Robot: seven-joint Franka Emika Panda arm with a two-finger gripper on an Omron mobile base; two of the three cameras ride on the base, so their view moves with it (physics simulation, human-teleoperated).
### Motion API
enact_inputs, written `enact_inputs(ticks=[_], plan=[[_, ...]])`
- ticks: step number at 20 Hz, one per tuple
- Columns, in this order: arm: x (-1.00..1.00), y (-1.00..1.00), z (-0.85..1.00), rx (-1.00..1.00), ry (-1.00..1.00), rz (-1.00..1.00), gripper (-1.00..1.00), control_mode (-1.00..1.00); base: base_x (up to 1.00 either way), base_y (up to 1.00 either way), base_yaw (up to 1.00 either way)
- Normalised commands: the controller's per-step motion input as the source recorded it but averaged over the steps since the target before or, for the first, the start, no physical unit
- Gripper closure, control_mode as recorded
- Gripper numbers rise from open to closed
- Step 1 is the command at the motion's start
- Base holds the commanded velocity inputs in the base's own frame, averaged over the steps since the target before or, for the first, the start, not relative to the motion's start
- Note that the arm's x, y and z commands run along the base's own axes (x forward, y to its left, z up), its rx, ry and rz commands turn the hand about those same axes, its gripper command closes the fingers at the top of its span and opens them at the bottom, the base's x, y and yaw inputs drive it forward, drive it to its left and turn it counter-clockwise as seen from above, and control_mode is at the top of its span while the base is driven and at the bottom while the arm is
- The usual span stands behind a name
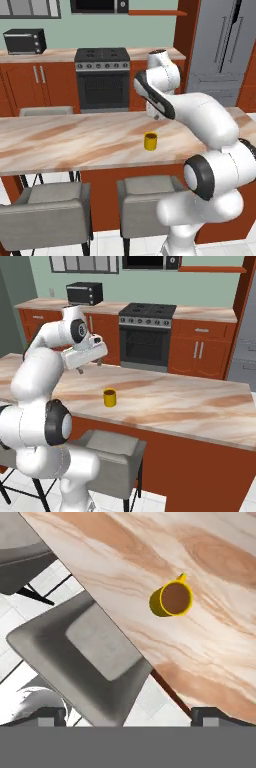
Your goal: Pick up the marshmallow and place it in the cup of hot chocolate on the dining counter.
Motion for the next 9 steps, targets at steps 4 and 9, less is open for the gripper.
enact_inputs(ticks=[4,9], plan=[[-1.00,0.01,0.97,0.15,-0.68,-0.10,-1.00,-1.00,0.00,0.00,0.00],[-1.00,0.00,0.73,0.24,-0.38,-0.02,-1.00,-1.00,0.00,0.00,0.00]])
